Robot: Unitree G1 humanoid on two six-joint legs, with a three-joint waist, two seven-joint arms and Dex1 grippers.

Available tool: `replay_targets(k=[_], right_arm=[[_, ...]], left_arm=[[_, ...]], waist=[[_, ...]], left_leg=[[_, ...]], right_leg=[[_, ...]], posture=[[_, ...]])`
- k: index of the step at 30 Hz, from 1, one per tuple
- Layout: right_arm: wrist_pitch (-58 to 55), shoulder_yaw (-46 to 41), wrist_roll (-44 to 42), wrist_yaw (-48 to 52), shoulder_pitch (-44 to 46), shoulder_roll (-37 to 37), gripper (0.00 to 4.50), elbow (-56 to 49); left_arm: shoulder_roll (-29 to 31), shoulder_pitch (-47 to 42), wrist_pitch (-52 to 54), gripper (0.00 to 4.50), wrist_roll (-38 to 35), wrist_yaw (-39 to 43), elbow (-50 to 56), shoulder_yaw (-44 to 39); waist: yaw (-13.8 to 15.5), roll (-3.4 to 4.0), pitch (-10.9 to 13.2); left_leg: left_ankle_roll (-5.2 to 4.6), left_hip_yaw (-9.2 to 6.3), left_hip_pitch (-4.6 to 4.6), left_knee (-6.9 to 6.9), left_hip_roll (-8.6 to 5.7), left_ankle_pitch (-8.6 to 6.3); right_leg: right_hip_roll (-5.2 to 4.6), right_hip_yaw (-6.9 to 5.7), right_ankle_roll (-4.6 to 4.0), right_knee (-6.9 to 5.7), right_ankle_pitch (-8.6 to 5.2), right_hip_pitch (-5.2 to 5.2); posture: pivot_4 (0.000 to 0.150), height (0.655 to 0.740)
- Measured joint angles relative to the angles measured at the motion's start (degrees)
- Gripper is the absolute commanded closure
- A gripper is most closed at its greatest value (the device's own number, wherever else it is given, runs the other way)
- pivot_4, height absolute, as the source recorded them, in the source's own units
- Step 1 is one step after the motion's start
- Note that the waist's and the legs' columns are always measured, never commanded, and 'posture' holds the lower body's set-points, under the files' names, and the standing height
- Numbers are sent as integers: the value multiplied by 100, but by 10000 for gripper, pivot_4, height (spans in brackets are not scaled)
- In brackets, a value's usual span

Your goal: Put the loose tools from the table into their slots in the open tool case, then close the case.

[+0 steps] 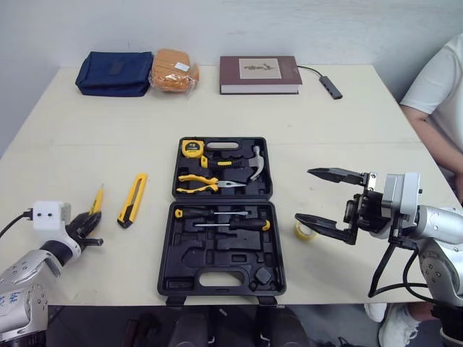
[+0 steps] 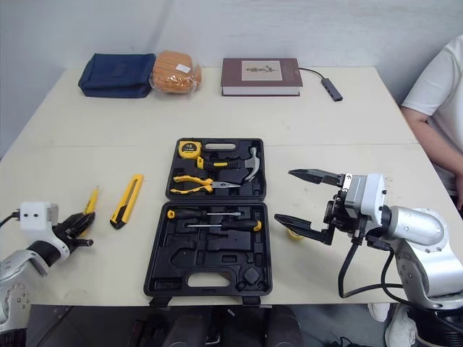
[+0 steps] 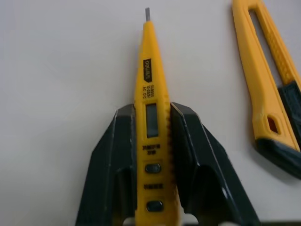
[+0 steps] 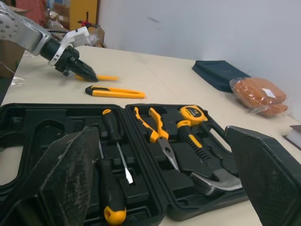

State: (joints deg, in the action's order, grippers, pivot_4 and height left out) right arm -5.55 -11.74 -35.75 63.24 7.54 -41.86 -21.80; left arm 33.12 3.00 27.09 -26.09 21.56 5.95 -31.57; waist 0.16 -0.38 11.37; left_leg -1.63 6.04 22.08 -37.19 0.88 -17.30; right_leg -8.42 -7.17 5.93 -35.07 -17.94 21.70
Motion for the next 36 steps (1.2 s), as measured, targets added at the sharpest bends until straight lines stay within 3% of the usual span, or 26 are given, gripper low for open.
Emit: replay_targets(k=[7,13,17,21,28,36], right_arm=[[95,-166,4,275,-5,-130,0,214],[177,-231,27,473,-98,-227,0,274],[170,-231,30,547,-244,-230,0,271],[-74,-225,-124,626,-511,-301,0,135],[-183,-192,-131,751,-838,-386,0,-153],[-202,-182,-77,707,-993,-382,0,-296]], left_arm=[[817,-21,-1695,41466,1,1865,267,122],[1585,-369,-1793,41466,-154,3426,960,1197],[1698,-856,-1415,41466,-333,3758,1165,1693],[2398,-1327,-1471,41466,109,4699,1239,2702],[2439,-2465,-1095,41466,891,5102,1354,3985],[2402,-3087,90,41466,1286,4917,1496,4563]], waist=[[-4,-5,-1],[-7,-1,1],[-22,4,4],[-21,16,12],[46,16,12],[90,14,14]], left_leg=[[-11,4,9,2,-2,-12],[-10,3,9,3,-2,-10],[-42,5,6,0,-2,9],[-39,11,4,1,2,13],[-45,11,7,-3,0,16],[-50,10,11,-17,3,18]], right_leg=[[-2,-3,3,30,2,-2],[4,-9,3,31,2,-5],[7,-6,4,22,2,-8],[19,-11,4,20,2,-5],[25,-6,6,13,3,-3],[66,8,7,5,4,-4]], posture=[[1500,7400],[1500,7400],[1500,7400],[1500,7400],[1500,7400],[1500,7400]])
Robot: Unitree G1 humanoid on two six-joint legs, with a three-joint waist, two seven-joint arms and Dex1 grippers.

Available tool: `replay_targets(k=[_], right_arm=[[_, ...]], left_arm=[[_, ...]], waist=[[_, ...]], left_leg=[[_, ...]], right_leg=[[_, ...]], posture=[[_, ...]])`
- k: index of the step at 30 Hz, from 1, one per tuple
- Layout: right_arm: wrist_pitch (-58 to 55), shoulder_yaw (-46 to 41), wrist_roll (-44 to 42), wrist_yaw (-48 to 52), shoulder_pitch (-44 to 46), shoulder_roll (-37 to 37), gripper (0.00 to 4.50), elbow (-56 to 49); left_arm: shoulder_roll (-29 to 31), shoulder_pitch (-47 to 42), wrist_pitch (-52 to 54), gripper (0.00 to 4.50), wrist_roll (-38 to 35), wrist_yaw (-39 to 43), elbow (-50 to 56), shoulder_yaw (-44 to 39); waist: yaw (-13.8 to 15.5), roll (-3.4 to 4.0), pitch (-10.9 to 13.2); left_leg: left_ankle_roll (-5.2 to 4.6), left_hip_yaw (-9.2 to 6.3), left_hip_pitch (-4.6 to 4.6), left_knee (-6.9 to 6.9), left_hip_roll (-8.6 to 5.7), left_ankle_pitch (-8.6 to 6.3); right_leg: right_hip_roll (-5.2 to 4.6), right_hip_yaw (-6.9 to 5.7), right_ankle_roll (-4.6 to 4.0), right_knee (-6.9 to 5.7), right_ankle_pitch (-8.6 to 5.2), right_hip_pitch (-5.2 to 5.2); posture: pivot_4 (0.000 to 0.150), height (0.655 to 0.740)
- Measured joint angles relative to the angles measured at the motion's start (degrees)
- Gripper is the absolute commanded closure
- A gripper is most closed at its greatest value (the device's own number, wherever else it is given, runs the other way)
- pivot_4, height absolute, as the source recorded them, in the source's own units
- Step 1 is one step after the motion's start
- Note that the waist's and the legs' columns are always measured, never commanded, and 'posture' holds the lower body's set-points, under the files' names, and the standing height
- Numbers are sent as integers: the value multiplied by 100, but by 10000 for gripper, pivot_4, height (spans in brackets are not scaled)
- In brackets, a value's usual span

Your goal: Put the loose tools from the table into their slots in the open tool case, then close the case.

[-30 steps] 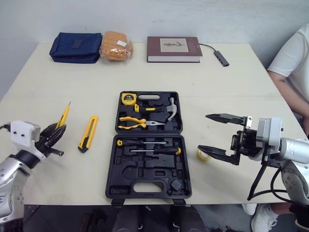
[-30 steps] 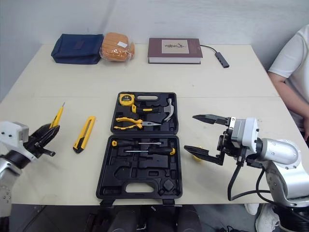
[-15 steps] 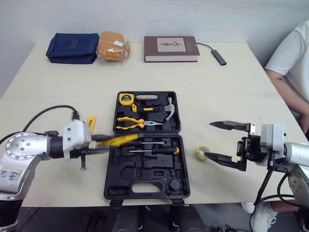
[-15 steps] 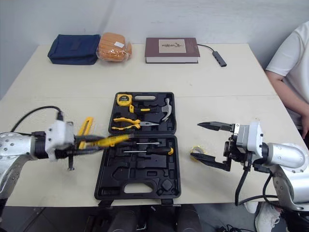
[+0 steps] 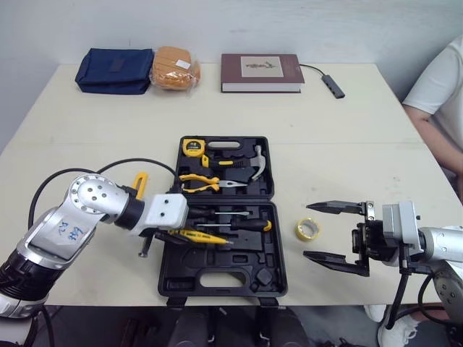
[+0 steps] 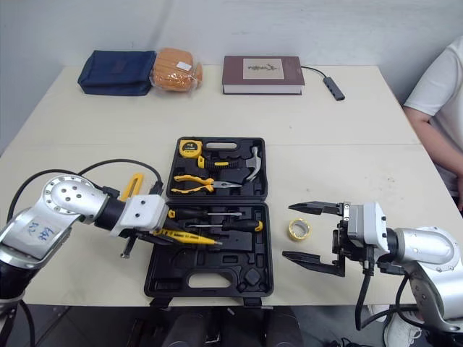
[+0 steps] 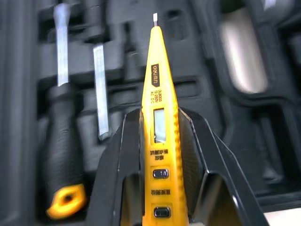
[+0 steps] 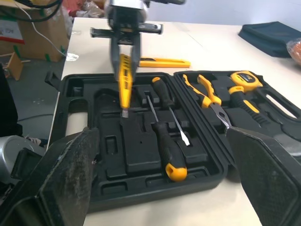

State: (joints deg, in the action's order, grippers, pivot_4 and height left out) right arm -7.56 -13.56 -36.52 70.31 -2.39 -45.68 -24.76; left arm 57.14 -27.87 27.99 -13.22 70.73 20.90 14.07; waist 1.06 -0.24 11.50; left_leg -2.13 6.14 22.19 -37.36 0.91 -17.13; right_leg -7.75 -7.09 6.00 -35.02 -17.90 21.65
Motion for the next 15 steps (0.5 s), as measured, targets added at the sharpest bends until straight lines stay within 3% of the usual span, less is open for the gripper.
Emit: replay_targets(k=[15], right_arm=[[26,0,131,-116,-24,12,0,-9]], left_arm=[[-498,-73,916,41466,397,-579,169,442]], waist=[[36,-1,0]], left_leg=[[-2,-3,0,-17,2,1]], right_leg=[[3,17,0,-7,0,-2]], posture=[[1500,7400]])
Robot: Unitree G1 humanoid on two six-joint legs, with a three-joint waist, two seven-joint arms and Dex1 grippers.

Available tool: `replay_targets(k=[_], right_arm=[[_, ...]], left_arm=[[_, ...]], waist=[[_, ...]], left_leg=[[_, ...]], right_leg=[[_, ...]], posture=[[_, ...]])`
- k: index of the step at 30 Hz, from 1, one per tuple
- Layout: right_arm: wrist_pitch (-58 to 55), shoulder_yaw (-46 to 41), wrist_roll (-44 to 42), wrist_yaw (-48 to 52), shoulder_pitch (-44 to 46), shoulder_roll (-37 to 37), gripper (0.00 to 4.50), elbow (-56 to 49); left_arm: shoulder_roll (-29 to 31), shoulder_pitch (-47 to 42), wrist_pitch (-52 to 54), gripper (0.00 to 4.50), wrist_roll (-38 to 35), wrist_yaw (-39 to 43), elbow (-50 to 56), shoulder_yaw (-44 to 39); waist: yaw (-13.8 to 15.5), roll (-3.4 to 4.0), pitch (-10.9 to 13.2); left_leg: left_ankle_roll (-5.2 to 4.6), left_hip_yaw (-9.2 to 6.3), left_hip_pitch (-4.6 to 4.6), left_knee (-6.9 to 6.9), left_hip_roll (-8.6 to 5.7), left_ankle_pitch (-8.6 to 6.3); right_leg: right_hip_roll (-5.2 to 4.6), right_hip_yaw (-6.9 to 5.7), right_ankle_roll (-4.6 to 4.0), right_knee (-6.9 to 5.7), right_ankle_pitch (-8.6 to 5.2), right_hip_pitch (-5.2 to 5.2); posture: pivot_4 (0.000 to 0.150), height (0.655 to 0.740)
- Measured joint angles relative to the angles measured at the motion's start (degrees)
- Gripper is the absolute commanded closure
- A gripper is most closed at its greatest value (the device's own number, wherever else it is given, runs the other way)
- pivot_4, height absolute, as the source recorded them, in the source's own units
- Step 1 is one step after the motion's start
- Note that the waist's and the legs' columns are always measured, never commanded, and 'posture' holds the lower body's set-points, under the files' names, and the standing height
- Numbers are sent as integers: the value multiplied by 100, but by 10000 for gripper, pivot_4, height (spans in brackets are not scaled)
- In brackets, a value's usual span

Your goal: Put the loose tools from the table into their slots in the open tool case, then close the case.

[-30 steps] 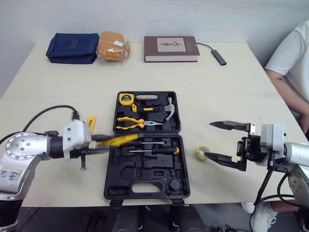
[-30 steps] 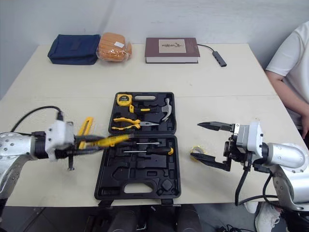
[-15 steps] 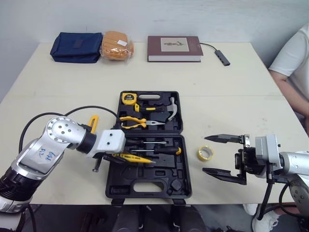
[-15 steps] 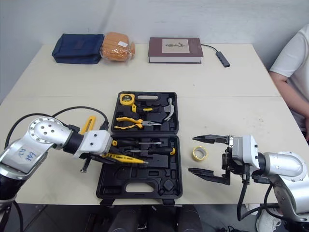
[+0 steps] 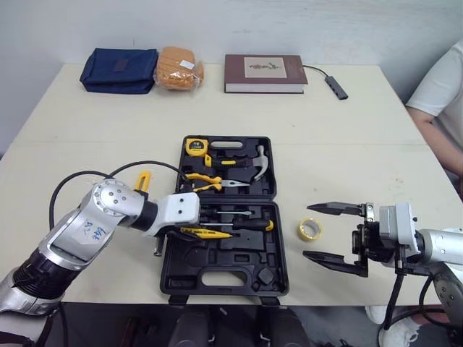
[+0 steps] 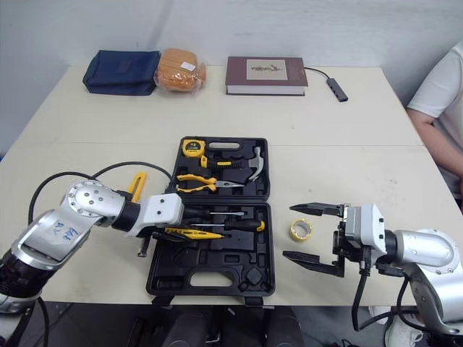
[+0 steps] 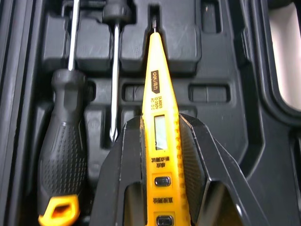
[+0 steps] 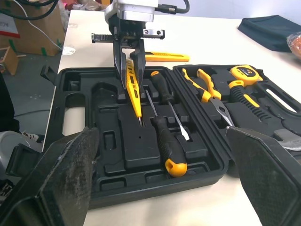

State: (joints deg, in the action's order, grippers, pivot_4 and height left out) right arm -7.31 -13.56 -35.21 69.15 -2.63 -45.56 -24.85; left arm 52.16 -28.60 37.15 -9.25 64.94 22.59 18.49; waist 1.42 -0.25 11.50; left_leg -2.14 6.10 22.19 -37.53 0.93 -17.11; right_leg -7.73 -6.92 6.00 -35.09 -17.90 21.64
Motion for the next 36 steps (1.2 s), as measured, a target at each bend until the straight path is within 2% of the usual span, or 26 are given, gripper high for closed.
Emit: replay_targets(k=[9,11,12,15,17,27,29,32,33,36], right_arm=[[9,0,54,-52,-14,16,0,0],[9,0,57,-68,-13,17,0,0],[9,0,57,-74,-13,18,0,0],[9,4,62,-84,-24,27,0,-2],[9,4,65,-88,-33,35,0,-2],[79,33,100,-88,125,38,0,21],[94,83,124,-84,127,43,0,24],[105,175,135,-85,130,70,0,39],[106,183,136,-85,129,71,0,40],[115,186,142,-91,130,73,0,50]], left_arm=[[-66,0,-236,41466,280,-103,101,112],[-101,0,-293,30840,299,-104,67,112],[-140,9,-411,27683,307,-102,10,110],[-185,102,-688,13351,298,-66,-22,110],[-185,163,-848,5982,290,-33,-22,98],[-478,330,-1867,5982,-464,108,-235,-945],[-644,452,-1917,11293,-690,89,-371,-1190],[-1094,689,-1951,19145,-1429,41,-730,-1836],[-1120,731,-1939,24999,-1552,37,-783,-1932],[-1166,1053,-1918,36608,-1798,75,-813,-2171]], waist=[[24,-1,-1],[26,-1,-1],[25,-1,-1],[8,-1,-1],[-3,-1,-1],[-5,-1,-1],[-5,-1,-1],[-8,-1,-1],[-9,-1,-1],[-12,-1,-1]], left_leg=[[-10,-4,2,-23,-2,-6],[-11,-5,3,-24,-2,-7],[-12,-4,3,-25,-2,-7],[-11,-4,5,-25,-2,-7],[-11,-2,6,-25,-1,-7],[-12,-2,5,-33,0,-7],[-13,0,5,-33,-1,-7],[-14,-3,7,-44,1,-8],[-13,-3,7,-45,1,-8],[-14,-1,5,-45,0,-8]], right_leg=[[-11,0,7,0,4,-12],[-32,0,8,0,4,-12],[-36,-1,8,0,4,-12],[-36,-2,8,0,4,-9],[-34,-2,8,-1,4,-8],[-38,-4,8,-5,4,-8],[-38,-4,9,-6,5,-9],[-41,-7,9,-16,5,-9],[-41,-8,9,-22,5,-8],[-40,-8,9,-35,5,-9]], posture=[[1500,7400],[1500,7400],[1500,7400],[1500,7400],[1500,7400],[1500,7400],[1500,7400],[1500,7400],[1500,7400],[1500,7400]])
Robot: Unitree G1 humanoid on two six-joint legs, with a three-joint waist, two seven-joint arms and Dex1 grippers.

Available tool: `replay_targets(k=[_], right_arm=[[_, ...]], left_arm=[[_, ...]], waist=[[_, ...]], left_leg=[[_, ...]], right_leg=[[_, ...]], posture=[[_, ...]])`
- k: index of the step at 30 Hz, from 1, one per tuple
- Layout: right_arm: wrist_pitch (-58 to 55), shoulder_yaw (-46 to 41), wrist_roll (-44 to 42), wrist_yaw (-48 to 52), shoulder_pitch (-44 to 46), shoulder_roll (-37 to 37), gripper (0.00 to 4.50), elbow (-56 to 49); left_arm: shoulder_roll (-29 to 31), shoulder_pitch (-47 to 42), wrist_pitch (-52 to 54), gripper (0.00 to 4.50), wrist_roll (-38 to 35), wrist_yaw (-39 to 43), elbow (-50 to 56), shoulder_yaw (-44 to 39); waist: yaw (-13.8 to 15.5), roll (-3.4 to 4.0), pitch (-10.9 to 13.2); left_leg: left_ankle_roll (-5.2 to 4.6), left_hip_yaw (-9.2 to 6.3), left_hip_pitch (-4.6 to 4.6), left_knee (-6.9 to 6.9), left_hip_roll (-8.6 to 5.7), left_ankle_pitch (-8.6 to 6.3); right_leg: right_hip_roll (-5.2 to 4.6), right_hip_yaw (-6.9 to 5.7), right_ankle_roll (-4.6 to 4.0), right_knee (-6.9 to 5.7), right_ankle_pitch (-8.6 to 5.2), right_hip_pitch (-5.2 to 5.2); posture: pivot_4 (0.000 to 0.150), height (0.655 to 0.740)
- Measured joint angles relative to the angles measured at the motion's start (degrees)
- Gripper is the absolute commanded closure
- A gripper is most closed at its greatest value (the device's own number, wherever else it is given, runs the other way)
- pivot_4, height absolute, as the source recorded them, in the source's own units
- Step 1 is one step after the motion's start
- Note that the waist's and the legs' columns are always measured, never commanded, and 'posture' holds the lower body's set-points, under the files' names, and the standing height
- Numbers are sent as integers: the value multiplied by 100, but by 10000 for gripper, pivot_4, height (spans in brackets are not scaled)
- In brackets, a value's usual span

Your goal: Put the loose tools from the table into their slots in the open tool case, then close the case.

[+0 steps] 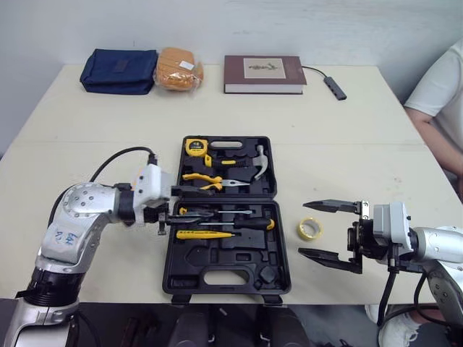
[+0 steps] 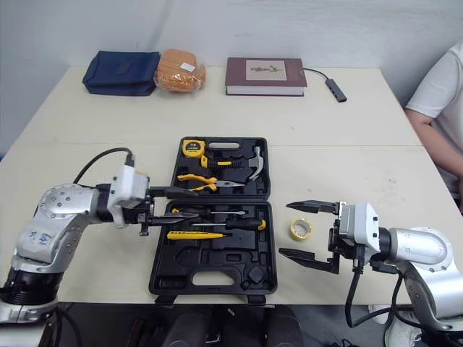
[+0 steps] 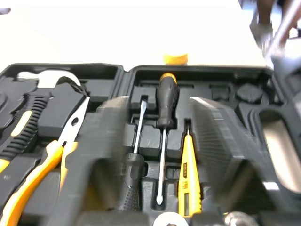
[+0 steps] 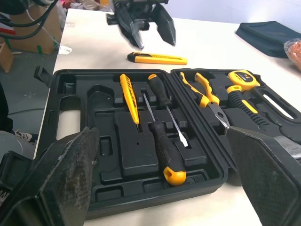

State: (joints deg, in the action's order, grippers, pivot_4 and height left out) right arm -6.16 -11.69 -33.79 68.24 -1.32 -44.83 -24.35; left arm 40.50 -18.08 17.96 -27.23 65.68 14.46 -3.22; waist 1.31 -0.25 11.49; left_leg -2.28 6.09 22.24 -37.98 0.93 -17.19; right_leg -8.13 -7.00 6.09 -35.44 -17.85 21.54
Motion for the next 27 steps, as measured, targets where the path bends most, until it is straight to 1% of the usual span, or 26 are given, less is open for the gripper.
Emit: replay_targets(k=[2,6,9,13,21,27], right_arm=[[8,0,13,-3,-1,2,0,3],[65,0,49,1,-5,26,0,21],[109,0,52,1,-7,38,0,43],[120,0,57,4,-8,38,0,85],[169,-3,60,92,-53,35,0,156],[184,-4,58,102,-59,34,0,175]], left_arm=[[-13,184,-40,44834,12,-2,-125,2],[-56,354,-201,44834,184,-92,-210,80],[-202,425,-310,44834,252,-195,-277,149],[-206,526,-372,44834,344,-250,-382,219],[-157,715,-262,44834,544,-339,-401,432],[-136,749,-83,44834,854,-547,-378,667]], waist=[[1,0,0],[21,0,0],[12,0,0],[0,0,0],[3,0,0],[8,0,0]], left_leg=[[0,0,0,0,0,0],[-1,-1,0,-1,-4,-1],[-2,0,0,-1,-4,-3],[-1,1,-1,0,-3,-4],[-1,1,-1,0,-3,-5],[-2,0,0,0,-3,-8]], right_leg=[[0,0,0,2,0,1],[-9,-1,0,12,0,1],[-12,0,0,13,0,1],[-11,-1,0,12,0,2],[-16,-1,0,13,0,2],[-18,-1,0,13,0,3]], posture=[[1500,7400],[1500,7400],[1500,7400],[1500,7400],[1500,7400],[1500,7400]])
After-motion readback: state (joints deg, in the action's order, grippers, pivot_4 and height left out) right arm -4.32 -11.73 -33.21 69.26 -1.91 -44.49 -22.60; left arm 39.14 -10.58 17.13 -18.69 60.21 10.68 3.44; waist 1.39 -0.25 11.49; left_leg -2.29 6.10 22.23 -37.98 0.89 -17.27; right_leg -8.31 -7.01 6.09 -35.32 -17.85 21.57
